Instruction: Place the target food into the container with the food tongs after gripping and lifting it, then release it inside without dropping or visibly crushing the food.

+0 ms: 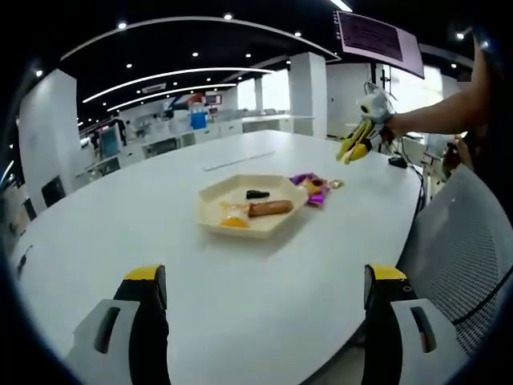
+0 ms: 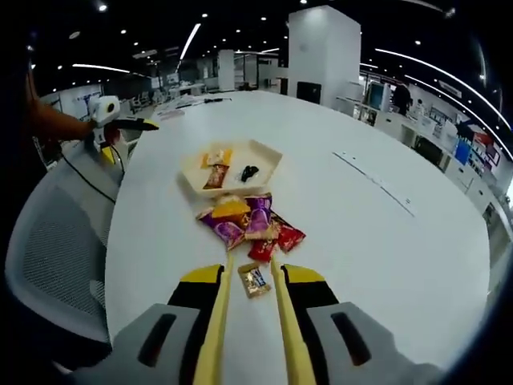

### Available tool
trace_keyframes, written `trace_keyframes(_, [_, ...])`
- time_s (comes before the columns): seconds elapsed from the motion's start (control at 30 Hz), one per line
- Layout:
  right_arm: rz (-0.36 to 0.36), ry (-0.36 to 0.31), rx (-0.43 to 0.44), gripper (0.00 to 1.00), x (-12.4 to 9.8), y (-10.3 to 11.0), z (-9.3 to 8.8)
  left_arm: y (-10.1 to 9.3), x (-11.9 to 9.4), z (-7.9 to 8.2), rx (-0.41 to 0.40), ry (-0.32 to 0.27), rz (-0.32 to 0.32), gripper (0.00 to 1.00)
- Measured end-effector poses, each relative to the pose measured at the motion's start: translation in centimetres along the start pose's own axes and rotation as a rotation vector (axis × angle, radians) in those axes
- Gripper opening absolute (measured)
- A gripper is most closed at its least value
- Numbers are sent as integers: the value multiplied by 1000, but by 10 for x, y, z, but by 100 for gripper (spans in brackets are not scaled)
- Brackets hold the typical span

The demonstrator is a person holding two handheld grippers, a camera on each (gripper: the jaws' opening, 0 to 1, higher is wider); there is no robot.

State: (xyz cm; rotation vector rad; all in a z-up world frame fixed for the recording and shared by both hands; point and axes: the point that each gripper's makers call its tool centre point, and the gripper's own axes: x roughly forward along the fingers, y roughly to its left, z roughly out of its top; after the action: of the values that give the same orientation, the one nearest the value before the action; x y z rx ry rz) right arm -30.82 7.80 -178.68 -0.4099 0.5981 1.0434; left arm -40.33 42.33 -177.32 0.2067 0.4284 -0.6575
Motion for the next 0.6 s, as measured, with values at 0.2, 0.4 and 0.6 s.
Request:
trace_keyframes(0.2, [11,10,-3,27,8,1,-6,1,0,-1,0,6,6,99])
trace_keyframes(0.4, [20,41,-14,27,15,-1,-12,2,1,-2,-6,11,9,99])
trace_keyframes(0.6, [28,77,-50,27,25,-1,-19,2,1,-3,-7,15,7,99])
